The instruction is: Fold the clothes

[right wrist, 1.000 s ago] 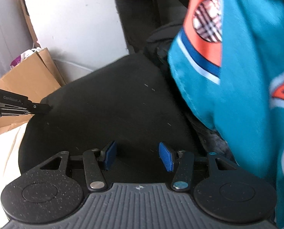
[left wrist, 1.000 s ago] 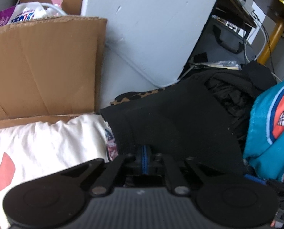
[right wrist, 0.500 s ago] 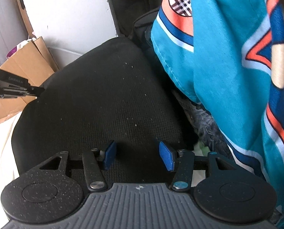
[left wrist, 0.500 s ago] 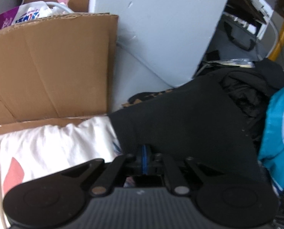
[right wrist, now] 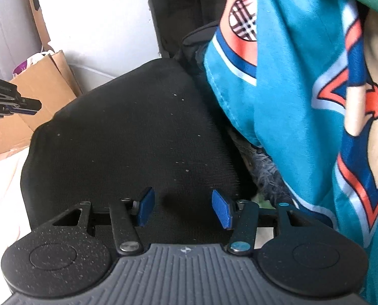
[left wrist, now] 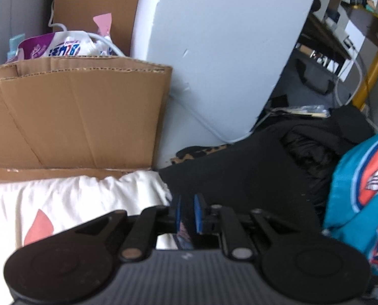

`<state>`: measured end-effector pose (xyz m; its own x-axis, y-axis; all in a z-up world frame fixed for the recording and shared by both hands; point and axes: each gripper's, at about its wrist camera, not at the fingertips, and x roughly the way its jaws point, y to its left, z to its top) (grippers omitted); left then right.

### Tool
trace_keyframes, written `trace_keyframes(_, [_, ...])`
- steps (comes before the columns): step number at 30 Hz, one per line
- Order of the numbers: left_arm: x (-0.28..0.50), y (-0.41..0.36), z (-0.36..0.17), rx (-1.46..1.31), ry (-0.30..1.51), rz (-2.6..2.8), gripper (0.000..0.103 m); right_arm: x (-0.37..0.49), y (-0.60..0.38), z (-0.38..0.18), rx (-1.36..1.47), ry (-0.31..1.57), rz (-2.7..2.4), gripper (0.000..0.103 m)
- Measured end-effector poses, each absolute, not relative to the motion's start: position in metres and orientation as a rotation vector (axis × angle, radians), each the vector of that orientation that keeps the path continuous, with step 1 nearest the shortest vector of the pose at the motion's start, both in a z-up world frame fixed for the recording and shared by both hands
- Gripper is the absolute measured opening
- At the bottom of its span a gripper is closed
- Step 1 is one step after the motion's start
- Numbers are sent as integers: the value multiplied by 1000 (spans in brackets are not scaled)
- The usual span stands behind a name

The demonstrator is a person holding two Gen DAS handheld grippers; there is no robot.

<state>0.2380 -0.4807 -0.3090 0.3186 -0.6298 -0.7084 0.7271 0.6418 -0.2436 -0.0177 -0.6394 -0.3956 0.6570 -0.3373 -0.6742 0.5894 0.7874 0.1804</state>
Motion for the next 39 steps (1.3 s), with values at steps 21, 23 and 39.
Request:
trace_keyframes(21, [185, -448, -335, 291, 944, -874, 33, 3, -617, -398, 487, 705, -575, 62])
trace_keyframes(23, [188, -438, -326, 289, 950, -854, 33, 2, -615, -395, 521, 706, -584, 62])
trace_keyframes(39, [186, -366, -212, 229, 958, -740, 83, 18, -605, -289, 541, 780, -551, 97])
